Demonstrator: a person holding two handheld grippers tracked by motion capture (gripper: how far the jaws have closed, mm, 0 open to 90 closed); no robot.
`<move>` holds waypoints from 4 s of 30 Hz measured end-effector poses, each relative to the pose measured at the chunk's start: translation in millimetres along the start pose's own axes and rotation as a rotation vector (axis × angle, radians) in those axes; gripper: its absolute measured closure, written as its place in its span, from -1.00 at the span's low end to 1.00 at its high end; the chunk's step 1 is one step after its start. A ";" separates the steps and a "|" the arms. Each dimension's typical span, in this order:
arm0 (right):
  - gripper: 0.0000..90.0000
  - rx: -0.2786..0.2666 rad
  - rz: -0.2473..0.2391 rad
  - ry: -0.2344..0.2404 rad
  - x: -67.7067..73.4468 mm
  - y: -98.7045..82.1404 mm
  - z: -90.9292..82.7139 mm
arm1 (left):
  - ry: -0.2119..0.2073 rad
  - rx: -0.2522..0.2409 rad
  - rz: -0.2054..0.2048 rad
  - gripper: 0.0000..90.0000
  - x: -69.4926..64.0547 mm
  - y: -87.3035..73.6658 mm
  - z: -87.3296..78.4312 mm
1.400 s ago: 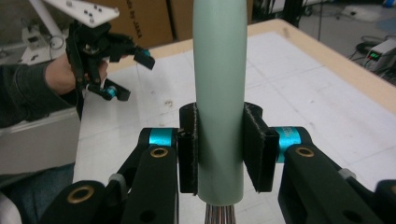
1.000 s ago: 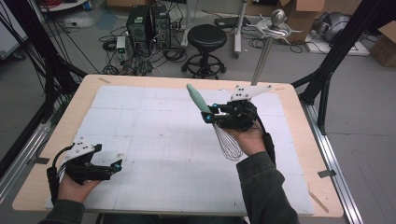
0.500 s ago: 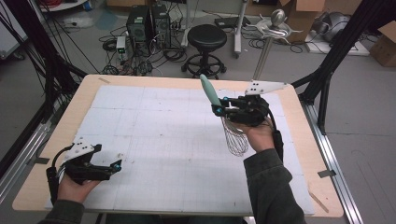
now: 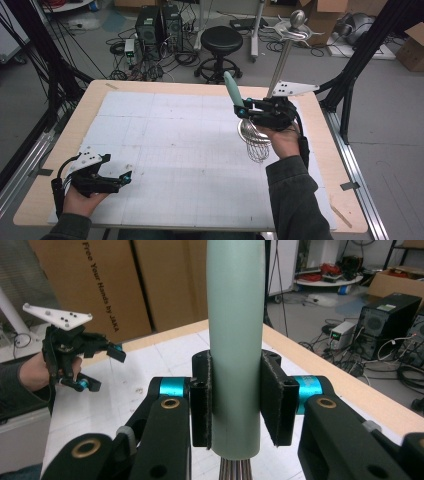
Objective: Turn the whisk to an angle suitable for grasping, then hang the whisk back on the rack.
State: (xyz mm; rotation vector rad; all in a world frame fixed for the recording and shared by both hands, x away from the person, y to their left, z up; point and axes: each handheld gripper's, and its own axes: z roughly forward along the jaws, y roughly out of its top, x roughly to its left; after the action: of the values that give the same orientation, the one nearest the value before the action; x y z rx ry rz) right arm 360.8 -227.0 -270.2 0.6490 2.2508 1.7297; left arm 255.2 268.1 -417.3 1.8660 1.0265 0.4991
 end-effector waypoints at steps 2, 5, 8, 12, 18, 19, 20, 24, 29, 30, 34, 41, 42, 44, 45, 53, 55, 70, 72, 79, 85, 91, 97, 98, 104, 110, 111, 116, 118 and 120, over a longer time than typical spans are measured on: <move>0.54 -0.005 -0.002 -0.001 -0.9 1.3 -1.8 | 0.000 0.001 -0.002 -0.96 1.2 0.1 -0.2; 0.54 -0.011 -0.008 -0.011 -2.4 3.8 -5.1 | -0.001 -0.002 -0.005 -0.96 1.2 0.5 0.5; 0.54 -0.015 -0.014 -0.021 -3.3 7.1 -8.4 | -0.003 -0.001 0.001 -0.96 1.1 1.0 1.5; 0.54 -0.022 -0.016 -0.032 -5.7 9.5 -13.4 | -0.007 0.001 0.002 -0.96 0.2 1.6 3.1; 0.54 -0.038 -0.010 -0.048 -10.4 12.6 -19.9 | -0.009 0.000 -0.001 -0.96 0.7 1.8 3.3; 0.54 -0.041 -0.010 -0.051 -10.9 13.9 -20.9 | -0.010 0.000 0.000 -0.96 0.8 1.8 3.4; 0.54 -0.044 -0.011 -0.054 -11.4 15.2 -21.8 | -0.010 -0.001 -0.001 -0.96 0.8 1.9 3.5; 0.54 -0.065 -0.013 -0.067 -13.8 20.8 -26.8 | -0.012 -0.004 -0.002 -0.96 1.0 2.3 3.8; 0.54 -0.094 -0.004 -0.083 -19.1 25.9 -33.5 | -0.012 -0.002 0.003 -0.96 0.6 1.9 2.7; 0.54 -0.100 -0.001 -0.084 -19.8 26.6 -34.4 | -0.011 -0.002 0.001 -0.96 0.3 1.6 2.2; 0.54 -0.115 -0.004 -0.096 -21.7 30.1 -37.0 | -0.009 -0.006 0.001 -0.96 0.8 1.5 1.1; 0.54 -0.133 -0.007 -0.111 -23.4 36.9 -45.0 | -0.009 -0.003 0.001 -0.96 -0.7 1.9 2.5; 0.54 -0.139 -0.008 -0.111 -24.0 37.5 -46.3 | -0.011 -0.002 0.001 -0.96 -1.0 1.9 2.8; 0.54 -0.148 -0.005 -0.113 -25.2 38.3 -49.3 | -0.013 0.000 0.004 -0.96 -1.2 2.0 3.4; 0.54 -0.152 -0.003 -0.116 -25.9 38.5 -50.6 | -0.012 -0.002 0.004 -0.96 -1.1 2.1 3.4; 0.54 -0.163 0.008 -0.127 -31.3 39.2 -55.0 | -0.007 -0.003 0.002 -0.96 -1.0 1.7 2.1; 0.54 -0.171 0.013 -0.130 -32.8 39.9 -56.9 | -0.008 -0.003 0.002 -0.96 -0.8 1.5 1.9; 0.53 -0.191 0.030 -0.145 -36.5 40.9 -65.6 | -0.006 -0.004 0.002 -0.96 -0.9 1.5 1.2; 0.53 -0.189 0.039 -0.143 -36.6 40.5 -66.2 | -0.006 -0.005 0.000 -0.96 -1.0 1.4 1.1; 0.53 -0.190 0.049 -0.152 -38.7 38.2 -68.3 | -0.006 -0.005 0.003 -0.96 -1.0 1.3 0.4; 0.53 -0.190 0.062 -0.158 -41.4 35.4 -69.1 | -0.005 -0.007 0.003 -0.96 -1.3 1.4 0.4; 0.53 -0.187 0.065 -0.163 -43.4 33.7 -69.1 | -0.006 -0.007 0.004 -0.96 -1.2 1.4 0.2; 0.53 -0.195 0.063 -0.164 -43.4 33.5 -68.8 | -0.006 -0.008 0.004 -0.96 -1.5 1.4 -0.1; 0.53 -0.198 0.064 -0.163 -43.6 33.2 -68.7 | -0.006 -0.008 0.005 -0.96 -1.3 1.4 -0.3; 0.53 -0.204 0.072 -0.159 -44.4 31.1 -67.4 | -0.006 -0.010 0.004 -0.96 -1.2 1.3 -0.3; 0.52 -0.212 0.076 -0.160 -45.1 29.4 -65.9 | -0.005 -0.009 0.003 -0.96 -1.1 1.1 -0.9; 0.51 -0.214 0.077 -0.159 -45.5 29.3 -65.9 | -0.005 -0.009 0.003 -0.96 -1.1 1.1 -0.9; 0.49 -0.216 0.083 -0.170 -45.9 29.0 -65.7 | -0.005 -0.008 0.004 -0.96 -1.3 1.1 -1.0; 0.48 -0.217 0.091 -0.174 -46.2 28.7 -65.7 | -0.005 -0.009 0.003 -0.96 -1.3 1.0 -0.9; 0.47 -0.216 0.096 -0.179 -46.5 28.6 -65.9 | -0.005 -0.010 0.003 -0.96 -1.2 1.0 -1.0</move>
State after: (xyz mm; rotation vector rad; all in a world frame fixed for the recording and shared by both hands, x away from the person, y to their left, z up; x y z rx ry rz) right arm 378.6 -299.6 -228.5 0.8374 1.9103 1.8447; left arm 254.3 267.4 -415.9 1.8591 1.0158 0.5005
